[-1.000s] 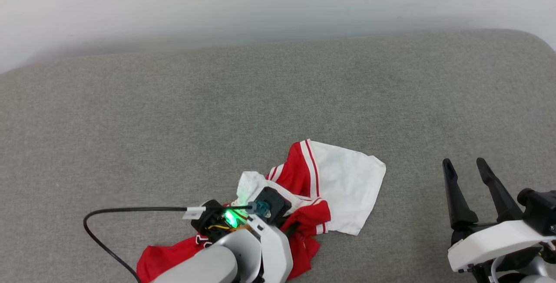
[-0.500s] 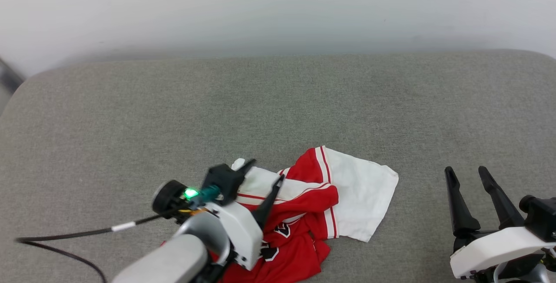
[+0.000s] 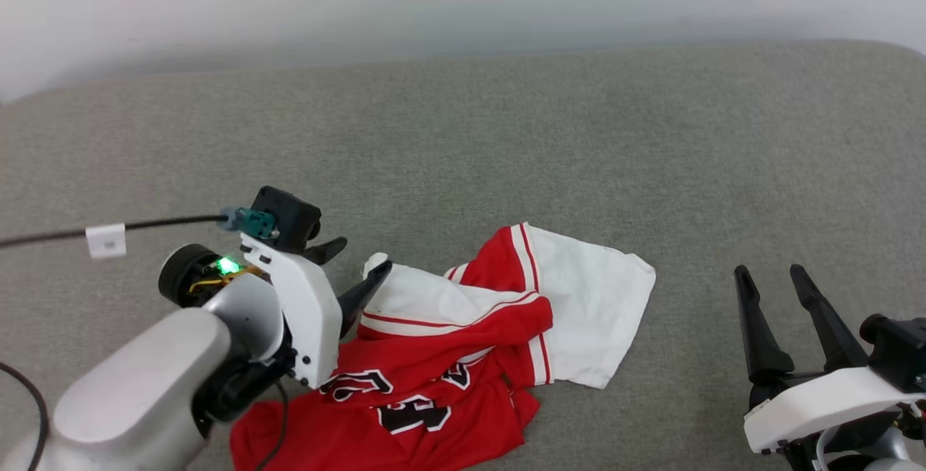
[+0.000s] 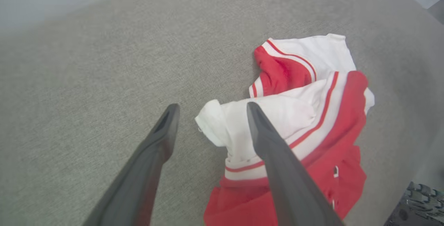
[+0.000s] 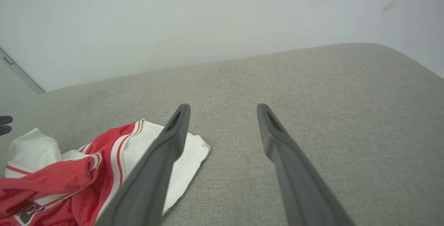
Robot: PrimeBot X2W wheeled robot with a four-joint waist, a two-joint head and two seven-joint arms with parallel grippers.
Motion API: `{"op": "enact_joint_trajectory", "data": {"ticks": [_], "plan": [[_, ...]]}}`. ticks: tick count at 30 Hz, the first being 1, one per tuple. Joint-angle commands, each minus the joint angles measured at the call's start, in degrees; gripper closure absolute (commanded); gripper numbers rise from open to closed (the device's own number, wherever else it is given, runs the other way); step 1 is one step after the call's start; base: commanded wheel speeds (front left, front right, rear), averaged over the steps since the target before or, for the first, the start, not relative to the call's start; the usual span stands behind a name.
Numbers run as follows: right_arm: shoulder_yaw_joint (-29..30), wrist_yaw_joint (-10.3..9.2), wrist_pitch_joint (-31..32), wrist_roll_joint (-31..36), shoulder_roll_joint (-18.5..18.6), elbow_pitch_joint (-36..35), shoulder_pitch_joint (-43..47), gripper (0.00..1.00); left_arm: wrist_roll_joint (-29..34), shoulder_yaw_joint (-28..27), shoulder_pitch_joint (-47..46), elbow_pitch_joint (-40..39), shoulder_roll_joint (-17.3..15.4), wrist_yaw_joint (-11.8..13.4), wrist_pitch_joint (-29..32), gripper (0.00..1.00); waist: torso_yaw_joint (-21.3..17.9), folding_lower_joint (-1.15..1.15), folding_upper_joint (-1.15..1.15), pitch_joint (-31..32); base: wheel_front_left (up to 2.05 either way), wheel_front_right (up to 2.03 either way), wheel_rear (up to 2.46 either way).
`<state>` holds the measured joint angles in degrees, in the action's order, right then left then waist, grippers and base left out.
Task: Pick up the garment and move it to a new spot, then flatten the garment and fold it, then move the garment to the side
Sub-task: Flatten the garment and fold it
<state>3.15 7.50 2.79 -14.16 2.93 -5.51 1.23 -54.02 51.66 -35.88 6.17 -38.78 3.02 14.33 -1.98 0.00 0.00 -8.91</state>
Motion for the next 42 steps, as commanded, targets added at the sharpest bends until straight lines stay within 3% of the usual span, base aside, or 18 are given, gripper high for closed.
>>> {"op": "enact_joint_trajectory", "data": {"ticks": [1, 5, 10, 11, 13, 19, 23, 25, 30, 35, 38, 42], "plan": [[-0.02, -0.02, -0.51, -0.34, -0.08, 0.35, -0.73, 0.00, -1.46, 0.55, -1.22, 0.51, -0.49, -1.83, 2.42, 0.00, -1.08, 0.00, 0.00, -1.18, 0.00, 0.00, 0.00], [-0.17, -0.02, -1.29, -0.56, -0.08, 1.07, -1.41, 0.00, -4.35, 1.74, -2.52, 1.83, -1.08, -4.75, 8.14, 0.00, -2.07, 0.00, 0.00, -2.55, 0.00, 0.00, 0.00], [-0.34, -0.02, -1.85, -0.91, -0.08, 1.72, -1.75, 0.00, -5.77, 2.82, -3.43, 2.91, -0.64, -6.20, 11.40, 0.00, -2.71, 0.00, 0.00, -3.52, 0.00, 0.00, 0.00], [-0.37, -0.02, -2.05, -0.89, -0.08, 1.88, -2.00, 0.00, -6.06, 3.04, -3.45, 3.13, -0.35, -6.51, 12.03, 0.40, -2.78, 0.00, 0.00, -3.67, 0.00, 0.00, 0.00], [-0.38, -0.02, -2.34, -0.85, -0.08, 2.22, -2.39, 0.00, -6.65, 3.47, -3.78, 3.70, -0.07, -6.98, 13.17, 1.00, -2.92, 0.00, 0.00, -3.89, 0.00, 0.00, 0.00], [-0.06, -0.02, -2.69, -0.81, -0.08, 3.11, -2.54, 0.00, -5.88, 3.54, -5.33, 4.56, 0.42, -7.99, 12.67, 1.00, -2.65, 0.00, 0.00, -3.82, 0.00, 0.00, 0.00], [0.53, -0.02, -2.77, -0.64, -0.08, 3.52, -2.21, 0.00, -3.57, 1.60, -6.27, 5.18, 0.10, -6.32, 7.84, 1.00, -1.70, 0.00, 0.00, -2.93, 0.00, 0.00, 0.00], [0.67, -0.02, -2.48, -0.38, -0.08, 3.59, -1.94, 0.00, -2.18, -0.06, -6.14, 5.41, -0.43, -4.08, 4.34, 1.00, -1.16, 0.00, 0.00, -2.26, 0.00, 0.00, 0.00], [1.35, -0.02, -1.87, 0.10, -0.08, 2.89, -1.24, 0.00, -0.31, -4.65, -2.66, 5.58, -2.61, 4.49, -3.69, 1.00, 0.59, 0.00, 0.00, -1.07, 0.00, 0.00, 0.00], [1.99, -0.02, -1.11, 0.39, -0.09, 2.36, -0.86, 0.00, -4.22, -9.08, 6.03, 6.05, -3.99, 12.50, -9.12, 1.00, 1.90, 0.00, 0.00, -0.59, 0.00, 0.00, 0.00], [2.15, -0.02, -0.67, 0.58, -0.09, 2.20, -0.51, 0.00, -8.30, -10.81, 12.98, 7.17, -3.44, 14.78, -10.91, 1.00, 2.29, 0.00, 0.00, -0.48, 0.00, 0.00, 0.00], [2.57, -0.02, -0.18, 0.72, -0.08, 2.48, -0.24, 0.00, -12.55, -11.41, 20.64, 9.34, -1.10, 15.08, -12.78, 1.00, 2.67, 0.00, 0.00, 0.02, 0.00, 0.00, 0.00]]}}
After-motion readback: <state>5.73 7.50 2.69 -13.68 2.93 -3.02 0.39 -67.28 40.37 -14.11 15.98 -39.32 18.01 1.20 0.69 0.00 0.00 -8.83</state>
